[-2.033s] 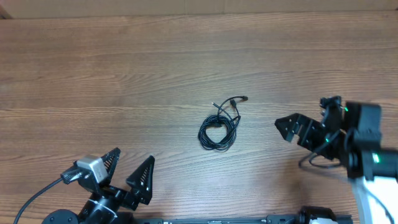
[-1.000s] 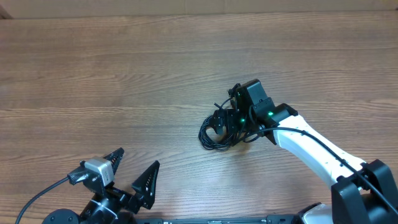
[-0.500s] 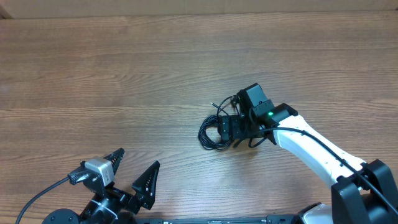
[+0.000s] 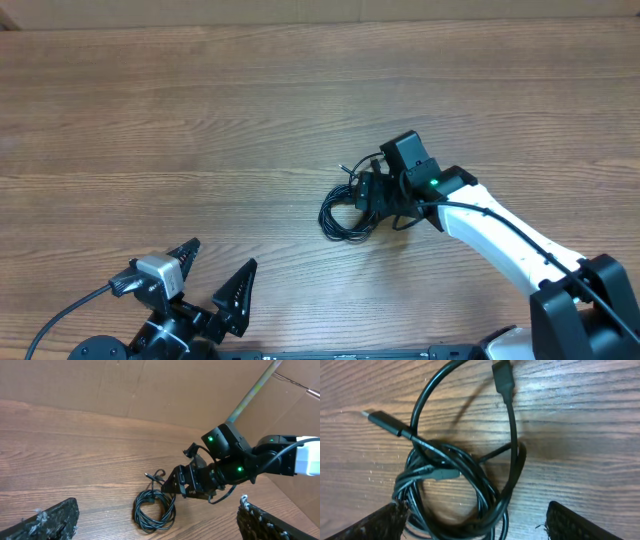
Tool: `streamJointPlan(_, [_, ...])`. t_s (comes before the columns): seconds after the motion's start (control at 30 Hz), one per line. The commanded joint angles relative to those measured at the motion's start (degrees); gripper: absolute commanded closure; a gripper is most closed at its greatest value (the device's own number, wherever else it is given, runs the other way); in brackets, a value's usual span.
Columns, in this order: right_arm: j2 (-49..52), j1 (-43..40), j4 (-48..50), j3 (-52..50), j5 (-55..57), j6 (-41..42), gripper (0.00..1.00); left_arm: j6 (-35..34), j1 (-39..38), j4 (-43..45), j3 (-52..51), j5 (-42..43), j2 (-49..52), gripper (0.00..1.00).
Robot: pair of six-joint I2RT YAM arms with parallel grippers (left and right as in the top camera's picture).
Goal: Untangle cables
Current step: 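Lower the right gripper and close it on the cable bundle, then lift the cable bundle with the right gripper and pull it left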
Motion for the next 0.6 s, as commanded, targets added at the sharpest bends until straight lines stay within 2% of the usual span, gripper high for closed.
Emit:
streamJointPlan(0.0, [2.75, -0.11, 1.03, -0.39, 1.05, 1.36, 0.12, 0.81, 0.31, 0.22, -0.11, 1.09, 0.20, 0.01])
streamJointPlan(0.07, [4.70, -0.11, 1.42, -0.39, 1.01, 1.38, 0.13, 0.81, 0.31, 0.22, -0.11, 1.09, 0.20, 0.00])
streamJointPlan(0.1, [5.92, -0.11, 1.64, -0.39, 0.72, 1.38, 0.20, 0.81, 0.31, 0.22, -0.11, 1.09, 0.20, 0.00])
streamJointPlan(0.13, [6.97, -0.11, 1.84, -0.39, 0.31, 1.68, 0.33, 0.83, 0.31, 0.22, -0.11, 1.09, 0.20, 0.00])
streamJointPlan(0.17, [8.02, -0.11, 1.92, -0.39, 0.11, 2.47, 0.50, 0.83, 0.31, 0.28, -0.11, 1.07, 0.20, 0.00])
streamJointPlan(0.23, [9.90, -0.11, 2.14, -0.37, -0.70, 3.52, 0.96, 0.83, 0.31, 0.63, -0.11, 1.07, 0.20, 0.00])
streamJointPlan(0.43, [9.14, -0.11, 2.89, 2.29, -1.66, 2.62, 0.96, 0.83, 0.31, 1.46, -0.11, 1.07, 0.20, 0.00])
streamJointPlan(0.57, [5.77, -0.11, 0.22, 9.35, -2.36, -1.03, 0.96, 0.83, 0.31, 1.44, -0.11, 1.11, 0.20, 0.00])
